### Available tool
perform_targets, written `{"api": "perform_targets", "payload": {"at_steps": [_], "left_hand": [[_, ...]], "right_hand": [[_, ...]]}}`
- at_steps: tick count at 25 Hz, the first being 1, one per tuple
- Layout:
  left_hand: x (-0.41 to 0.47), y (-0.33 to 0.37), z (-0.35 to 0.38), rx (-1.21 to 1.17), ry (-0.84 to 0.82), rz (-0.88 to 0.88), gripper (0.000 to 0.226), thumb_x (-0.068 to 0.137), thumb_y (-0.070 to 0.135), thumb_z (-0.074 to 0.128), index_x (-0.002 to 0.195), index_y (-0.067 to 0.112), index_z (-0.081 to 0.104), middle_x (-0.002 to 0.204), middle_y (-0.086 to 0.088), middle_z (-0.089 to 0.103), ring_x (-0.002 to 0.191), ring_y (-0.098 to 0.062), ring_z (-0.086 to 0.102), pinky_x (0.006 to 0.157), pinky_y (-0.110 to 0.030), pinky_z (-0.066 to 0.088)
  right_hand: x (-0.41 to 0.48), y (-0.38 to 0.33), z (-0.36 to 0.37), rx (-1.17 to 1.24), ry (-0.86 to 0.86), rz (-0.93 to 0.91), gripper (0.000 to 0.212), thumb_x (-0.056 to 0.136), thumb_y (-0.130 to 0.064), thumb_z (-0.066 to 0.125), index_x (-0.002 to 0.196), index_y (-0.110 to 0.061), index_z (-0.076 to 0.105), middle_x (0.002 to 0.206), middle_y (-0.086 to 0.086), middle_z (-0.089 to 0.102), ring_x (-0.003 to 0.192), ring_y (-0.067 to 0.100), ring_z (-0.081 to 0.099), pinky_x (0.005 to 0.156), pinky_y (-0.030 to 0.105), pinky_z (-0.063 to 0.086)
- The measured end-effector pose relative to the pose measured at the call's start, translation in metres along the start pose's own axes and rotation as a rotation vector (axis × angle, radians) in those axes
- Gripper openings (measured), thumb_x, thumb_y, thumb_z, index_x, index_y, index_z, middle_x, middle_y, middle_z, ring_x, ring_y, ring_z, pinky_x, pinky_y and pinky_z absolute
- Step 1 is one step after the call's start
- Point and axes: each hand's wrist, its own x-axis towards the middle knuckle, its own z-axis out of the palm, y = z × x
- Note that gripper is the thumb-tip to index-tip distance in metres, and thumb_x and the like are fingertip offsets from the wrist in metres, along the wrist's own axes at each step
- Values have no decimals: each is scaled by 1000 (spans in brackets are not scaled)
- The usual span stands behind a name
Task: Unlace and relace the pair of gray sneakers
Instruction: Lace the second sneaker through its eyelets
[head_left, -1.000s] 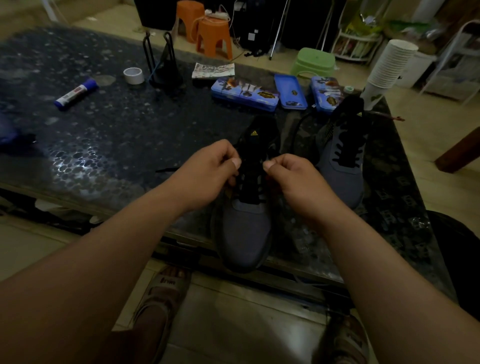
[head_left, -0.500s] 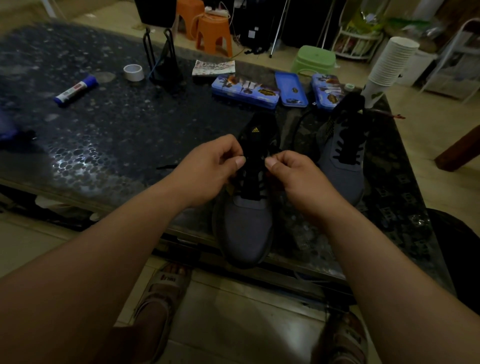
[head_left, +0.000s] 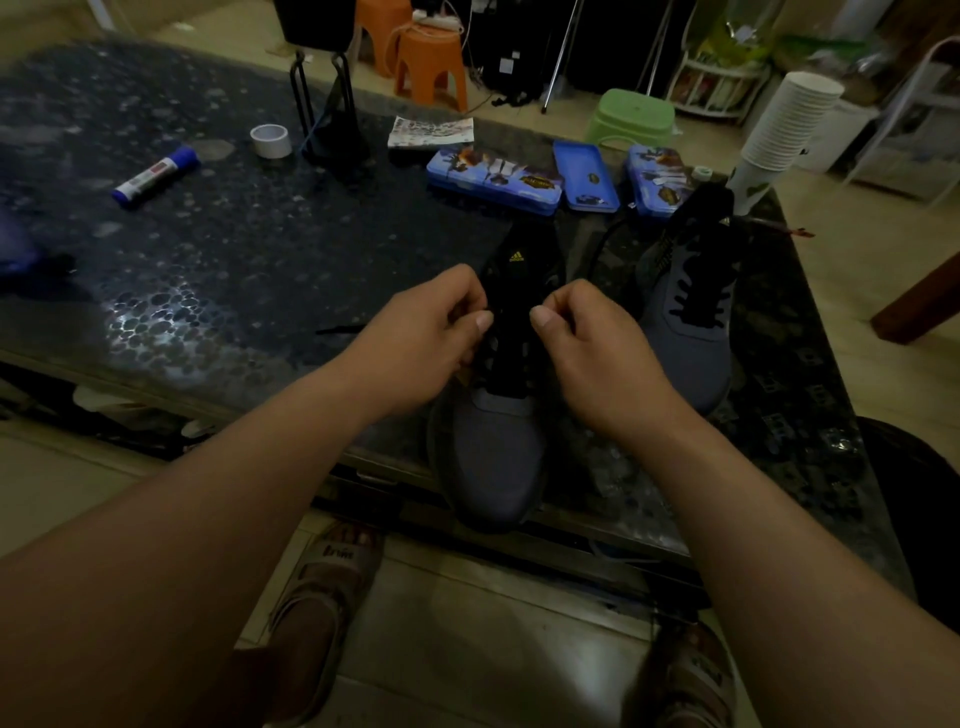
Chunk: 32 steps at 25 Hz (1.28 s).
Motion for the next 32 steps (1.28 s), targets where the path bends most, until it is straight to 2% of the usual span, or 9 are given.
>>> {"api": "perform_targets", "payload": {"at_steps": [3,6,11,17,21,23,25,28,32], "left_hand": [[-1,3,2,-11,6,-29,11,103,29,59,97,23,52,84,-2,66,76,-18,66,72,-47,58],[-1,9,7,65,-21,-153,26,96,43,68,99,24,50,91,1,64,77,-13,64,62,-32,49],[4,25,3,169,-80,-316,31,88,43,69,101,21,52,94,0,64,80,-18,66,62,-33,52],[2,38,5,363,-169,-298,35,97,37,55,77,9,63,80,-9,63,81,-29,62,65,-35,45],[4,30,-2,205,-179,-303,34,97,31,58,67,13,57,68,-7,61,69,-27,65,63,-34,53],[3,21,-8,59,-131,-366,31,98,28,56,70,14,58,67,-8,62,58,-23,66,51,-29,54],[1,17,-10,-71,-157,-443,27,101,28,54,78,16,59,74,-6,62,63,-19,64,50,-28,55],[-1,16,-4,-82,-243,-427,24,101,40,56,94,18,55,89,-4,62,83,-19,63,66,-39,63],[1,18,5,36,-207,-453,45,92,54,63,113,18,46,101,-2,63,89,-19,65,62,-36,61]], "right_hand": [[-1,-1,2,0,38,15,22,107,-36,51,94,-19,53,87,-7,55,79,10,52,68,34,35],[-11,-2,0,36,-65,152,30,99,-47,61,95,-19,53,93,-3,56,79,9,54,63,32,37],[-12,-12,1,-1,-54,211,25,86,-40,68,92,-18,55,89,-1,59,79,18,58,66,39,47],[-11,-12,8,-149,-14,167,25,85,-41,59,74,-19,54,80,3,61,72,20,56,58,33,34],[-5,-15,2,-115,-25,212,34,92,-32,54,67,-8,54,67,6,58,68,27,57,57,37,36],[-2,-9,-10,37,-9,302,34,95,-27,53,74,-1,60,73,15,63,72,33,63,60,42,49],[-3,-6,-18,208,-62,359,35,100,-32,54,92,1,65,91,21,70,86,40,69,71,50,58],[-9,-12,-7,4,-167,245,44,97,-56,59,92,-12,58,86,10,64,77,27,62,61,39,46],[-3,-11,-2,-35,-174,365,43,90,-53,66,105,-16,52,92,-2,56,73,12,50,54,30,31]]}}
